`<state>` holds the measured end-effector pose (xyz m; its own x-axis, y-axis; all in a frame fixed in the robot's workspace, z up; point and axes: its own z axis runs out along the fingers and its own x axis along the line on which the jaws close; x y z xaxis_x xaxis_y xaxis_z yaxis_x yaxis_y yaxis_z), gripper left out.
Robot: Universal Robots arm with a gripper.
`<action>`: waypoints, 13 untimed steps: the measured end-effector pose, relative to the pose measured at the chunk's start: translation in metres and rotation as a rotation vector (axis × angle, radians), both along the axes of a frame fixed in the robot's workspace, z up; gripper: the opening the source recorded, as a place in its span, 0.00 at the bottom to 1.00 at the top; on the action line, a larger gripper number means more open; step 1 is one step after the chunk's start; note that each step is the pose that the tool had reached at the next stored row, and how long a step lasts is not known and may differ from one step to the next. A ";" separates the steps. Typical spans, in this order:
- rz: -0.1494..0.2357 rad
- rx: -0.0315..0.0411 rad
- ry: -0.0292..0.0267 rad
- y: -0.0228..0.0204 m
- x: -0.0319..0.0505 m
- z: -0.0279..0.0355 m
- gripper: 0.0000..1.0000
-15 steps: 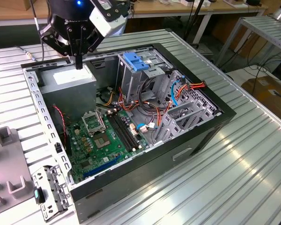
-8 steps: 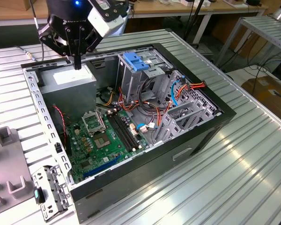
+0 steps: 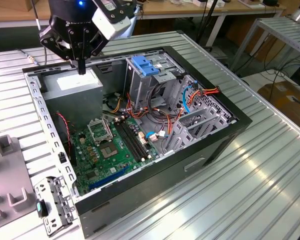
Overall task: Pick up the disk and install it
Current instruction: 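Reach for the disk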
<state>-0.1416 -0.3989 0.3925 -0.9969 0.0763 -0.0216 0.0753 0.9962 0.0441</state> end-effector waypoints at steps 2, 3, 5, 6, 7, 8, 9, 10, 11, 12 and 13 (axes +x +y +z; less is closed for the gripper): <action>0.000 0.0000 0.0000 0.0000 -0.0005 0.0000 0.11; 0.000 0.0000 0.0001 0.0000 -0.0008 0.0000 0.11; 0.000 0.0000 0.0002 0.0000 -0.0013 -0.0001 0.11; 0.000 0.0000 0.0002 0.0000 -0.0016 -0.0001 0.11; 0.000 0.0000 0.0002 0.0000 -0.0018 -0.0001 0.11; 0.000 0.0000 0.0002 0.0000 -0.0021 -0.0001 0.11; 0.000 0.0000 0.0003 0.0000 -0.0024 -0.0001 0.11; 0.000 0.0000 0.0003 0.0000 -0.0026 -0.0001 0.11; 0.000 0.0000 0.0004 0.0000 -0.0029 -0.0001 0.11; 0.000 0.0000 0.0004 0.0000 -0.0032 -0.0002 0.11; 0.000 0.0000 0.0004 0.0000 -0.0035 -0.0002 0.11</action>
<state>-0.1451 -0.3989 0.3924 -0.9969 0.0762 -0.0212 0.0752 0.9962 0.0441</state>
